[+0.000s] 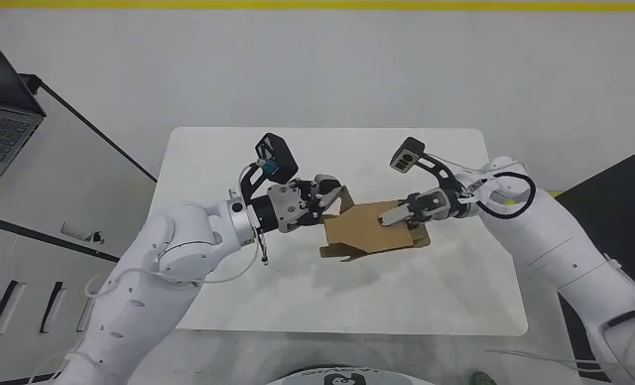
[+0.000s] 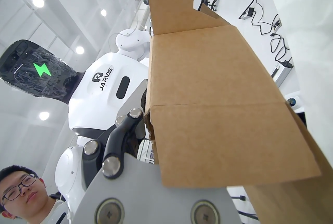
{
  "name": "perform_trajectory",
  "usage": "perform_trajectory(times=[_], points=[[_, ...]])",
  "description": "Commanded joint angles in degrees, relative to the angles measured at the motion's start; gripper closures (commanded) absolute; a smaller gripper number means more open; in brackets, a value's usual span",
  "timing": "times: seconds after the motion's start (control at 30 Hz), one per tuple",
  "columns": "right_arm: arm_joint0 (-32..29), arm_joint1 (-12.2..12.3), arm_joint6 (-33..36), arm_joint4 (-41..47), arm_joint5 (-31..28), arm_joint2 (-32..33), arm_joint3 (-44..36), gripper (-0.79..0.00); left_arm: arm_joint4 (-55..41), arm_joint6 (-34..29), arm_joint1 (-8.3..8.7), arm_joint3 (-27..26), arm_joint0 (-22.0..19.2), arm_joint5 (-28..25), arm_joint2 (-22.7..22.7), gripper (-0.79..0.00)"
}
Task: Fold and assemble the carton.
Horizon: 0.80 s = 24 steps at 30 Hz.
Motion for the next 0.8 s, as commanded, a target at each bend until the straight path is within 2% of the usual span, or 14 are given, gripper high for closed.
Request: perform_trajectory(times=[0.0, 0.23, 0.5, 0.77], points=[[0.0, 0.0, 0.0, 0.9, -0.1, 0.2, 0.8, 0.000, -0.1, 0.0, 0.07, -0.1, 0.2, 0.1, -0.6, 0.000], [-0.3, -0.2, 0.0, 4.6, -0.2, 1.1, 2.6, 0.000, -1.1, 1.4, 0.37, -0.9, 1.7, -0.1, -3.3, 0.000], [-0.9, -0.6, 0.0, 10.4, 0.3, 1.9, 3.2, 0.000, -4.0, 5.7, 0.71, -0.9, 5.7, -1.4, -7.5, 0.000], [-1.4, -0.7, -1.6, 10.6, 0.7, 2.2, 2.6, 0.000, -4.2, 6.8, 0.65, -0.8, 6.2, -1.0, -7.5, 0.000]])
